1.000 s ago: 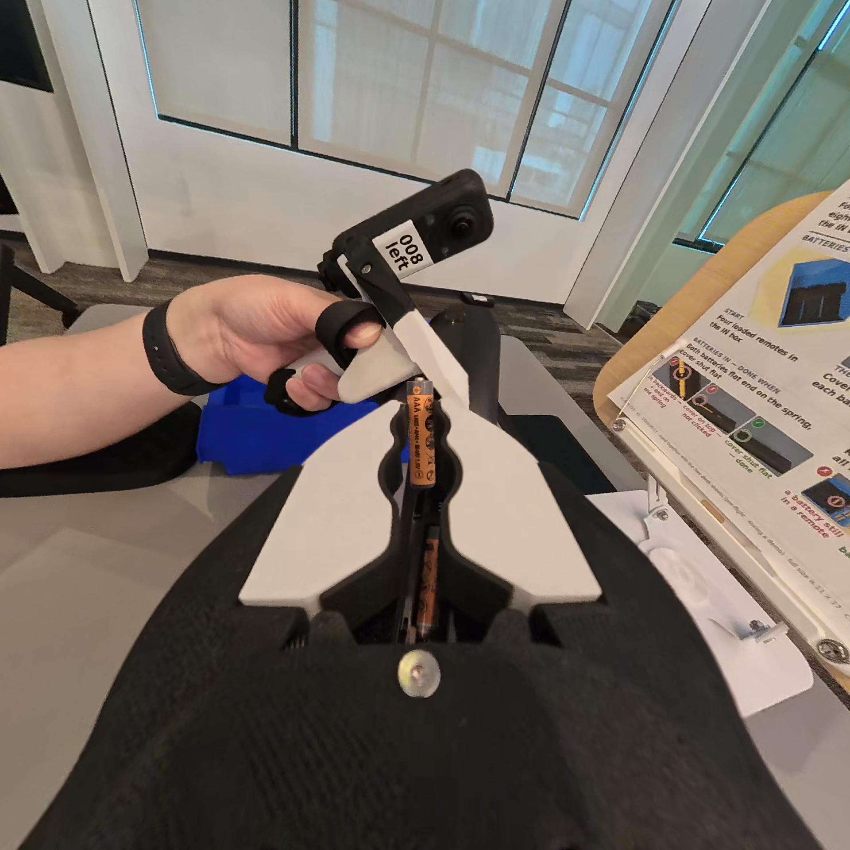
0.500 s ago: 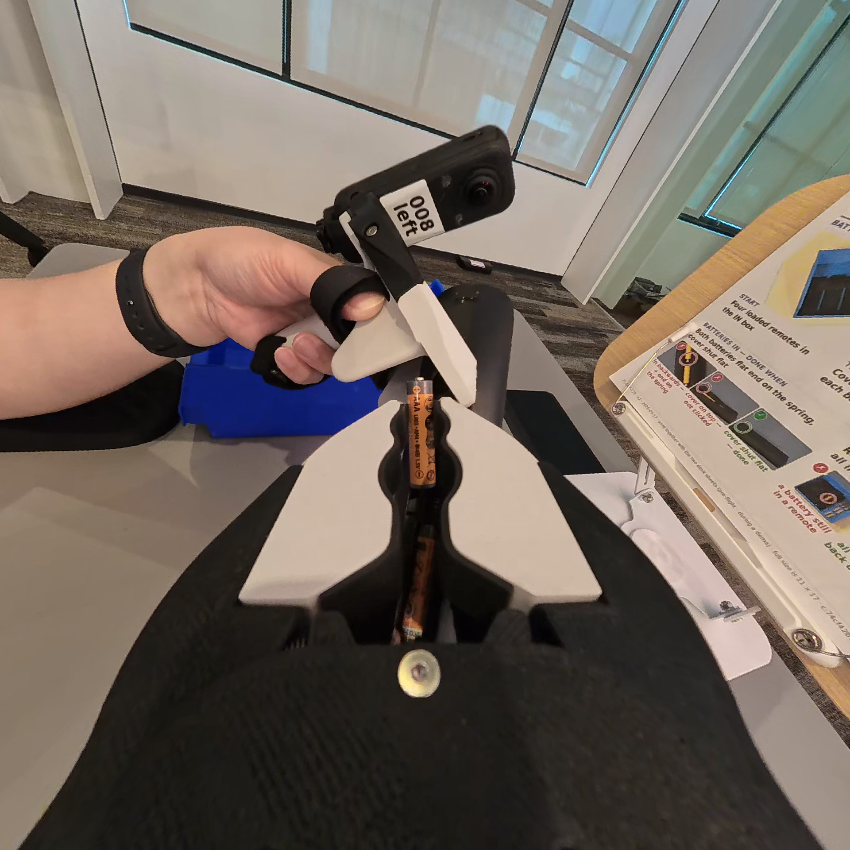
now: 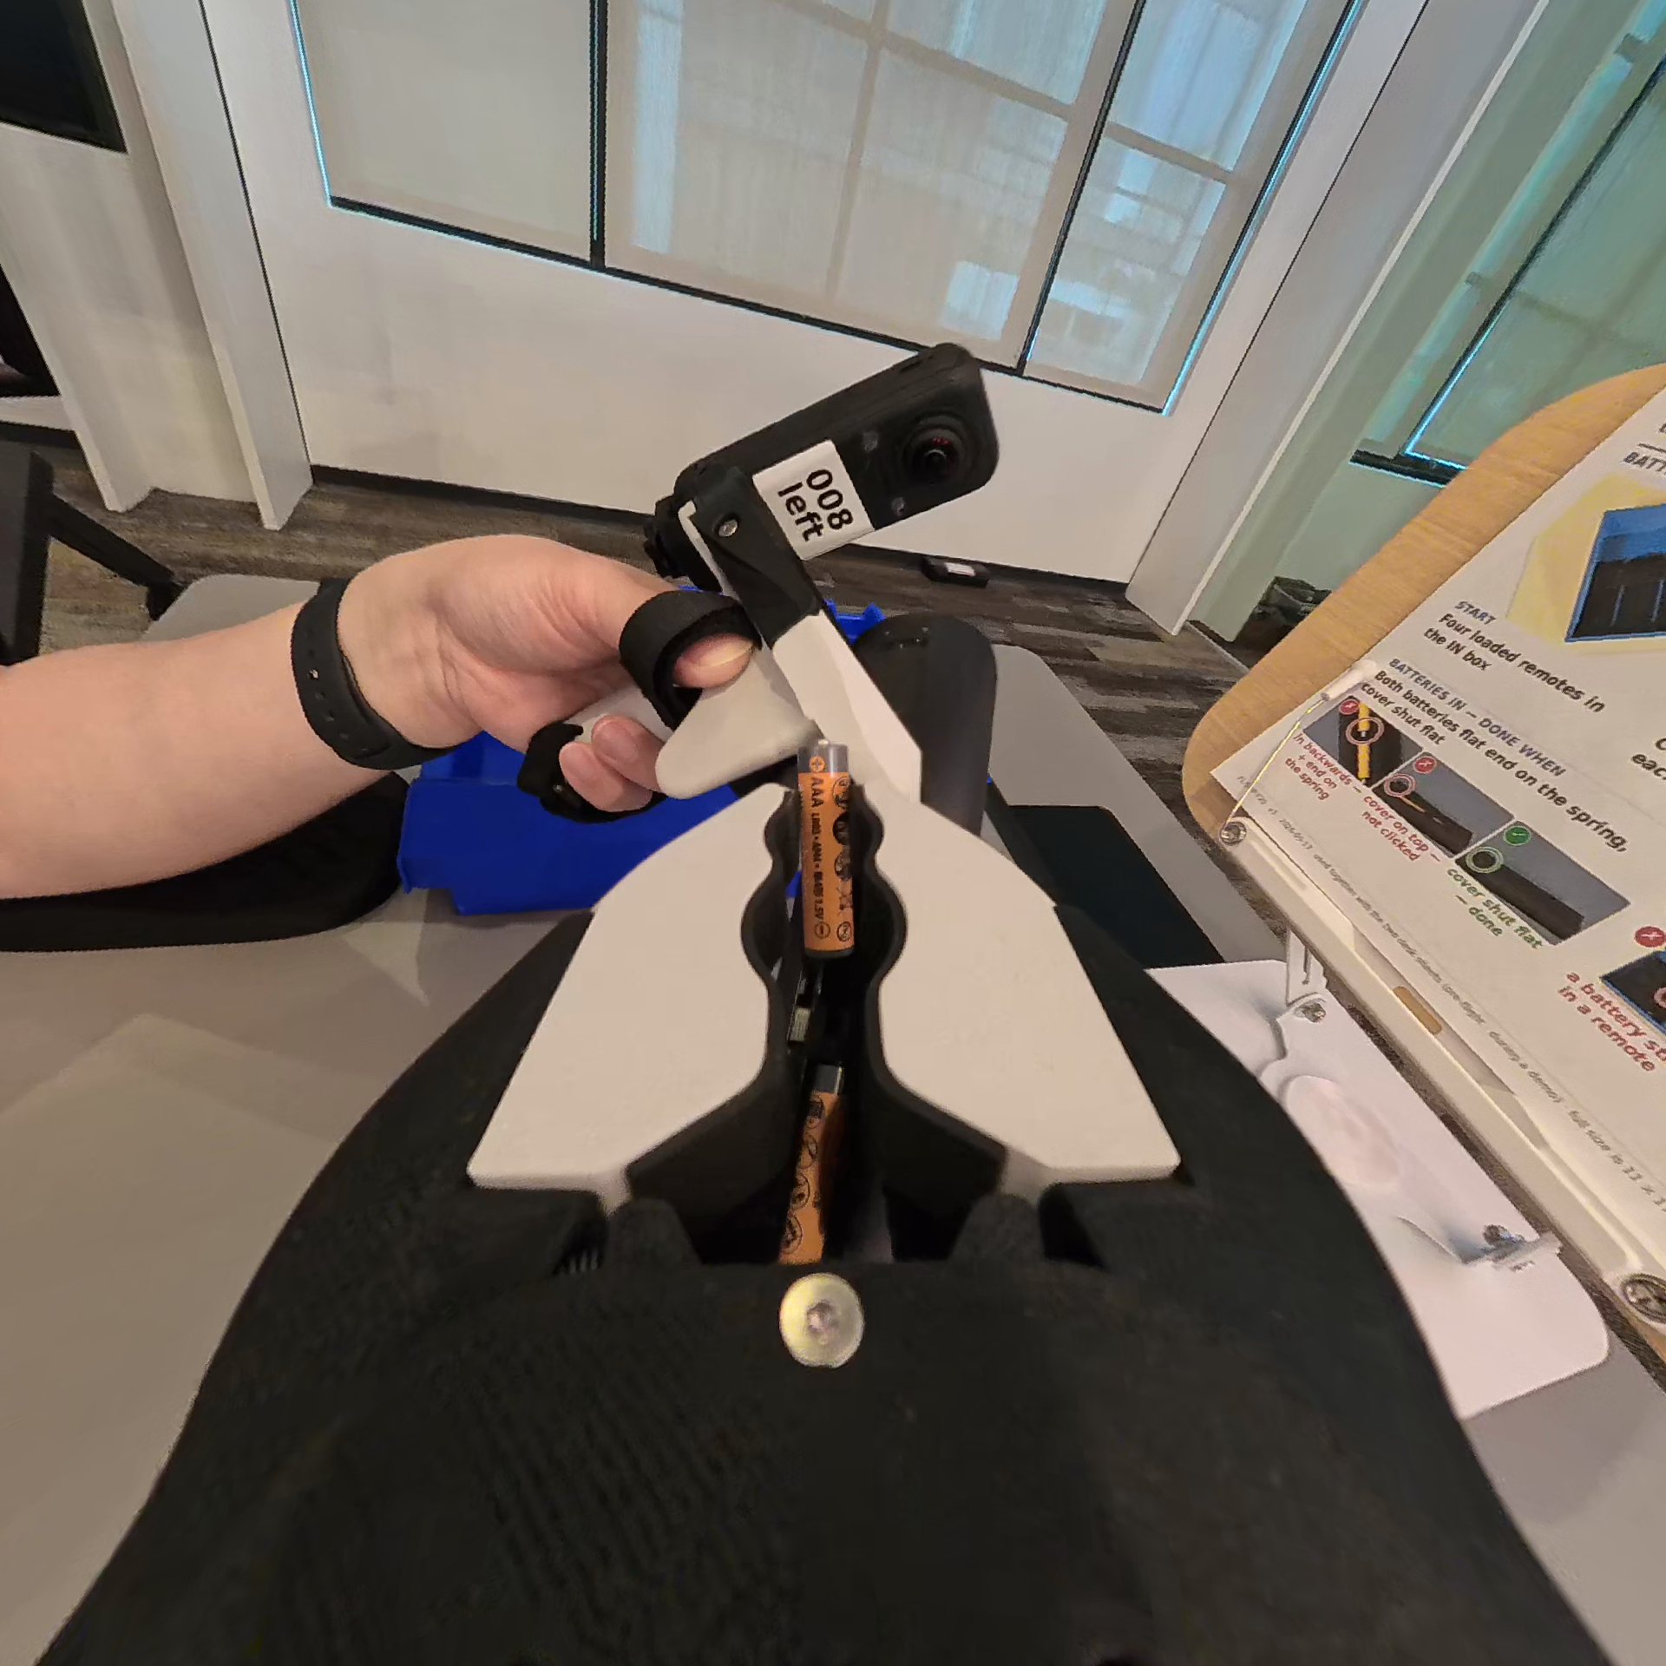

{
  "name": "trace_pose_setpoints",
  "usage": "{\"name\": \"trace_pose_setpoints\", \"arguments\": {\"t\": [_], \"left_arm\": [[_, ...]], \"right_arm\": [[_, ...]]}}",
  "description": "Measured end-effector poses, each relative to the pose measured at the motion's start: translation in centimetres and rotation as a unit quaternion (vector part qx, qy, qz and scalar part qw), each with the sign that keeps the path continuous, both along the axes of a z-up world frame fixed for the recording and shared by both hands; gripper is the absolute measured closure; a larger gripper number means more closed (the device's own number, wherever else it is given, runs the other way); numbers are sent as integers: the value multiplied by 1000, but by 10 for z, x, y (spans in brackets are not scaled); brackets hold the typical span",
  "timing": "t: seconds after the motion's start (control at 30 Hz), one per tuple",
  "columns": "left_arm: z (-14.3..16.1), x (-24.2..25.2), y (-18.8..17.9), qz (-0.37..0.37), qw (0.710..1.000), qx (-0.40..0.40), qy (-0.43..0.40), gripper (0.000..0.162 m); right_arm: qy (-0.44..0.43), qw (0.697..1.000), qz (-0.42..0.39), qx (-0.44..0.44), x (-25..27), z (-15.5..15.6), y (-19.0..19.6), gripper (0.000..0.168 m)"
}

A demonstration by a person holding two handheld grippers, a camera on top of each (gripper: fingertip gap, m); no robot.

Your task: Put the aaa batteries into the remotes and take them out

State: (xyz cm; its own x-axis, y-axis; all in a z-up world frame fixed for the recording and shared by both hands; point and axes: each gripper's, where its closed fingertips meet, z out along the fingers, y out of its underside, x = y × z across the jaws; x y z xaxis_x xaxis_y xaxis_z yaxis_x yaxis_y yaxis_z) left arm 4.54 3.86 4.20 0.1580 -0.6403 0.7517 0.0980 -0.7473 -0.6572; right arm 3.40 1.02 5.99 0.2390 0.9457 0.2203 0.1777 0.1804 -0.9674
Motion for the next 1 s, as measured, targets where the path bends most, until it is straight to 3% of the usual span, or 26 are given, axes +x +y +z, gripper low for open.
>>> {"name": "trace_pose_setpoints", "arguments": {"t": [0.57, 1.0], "left_arm": [[1, -2, 1, -2, 1000, -16, -19, 137], [-2, 0, 2, 8, 1000, -6, 1, 137]], "right_arm": [[-31, 999, -10, 20, 4, -9, 5, 156], [-137, 985, -72, 71, 1, -21, 13, 155]]}}
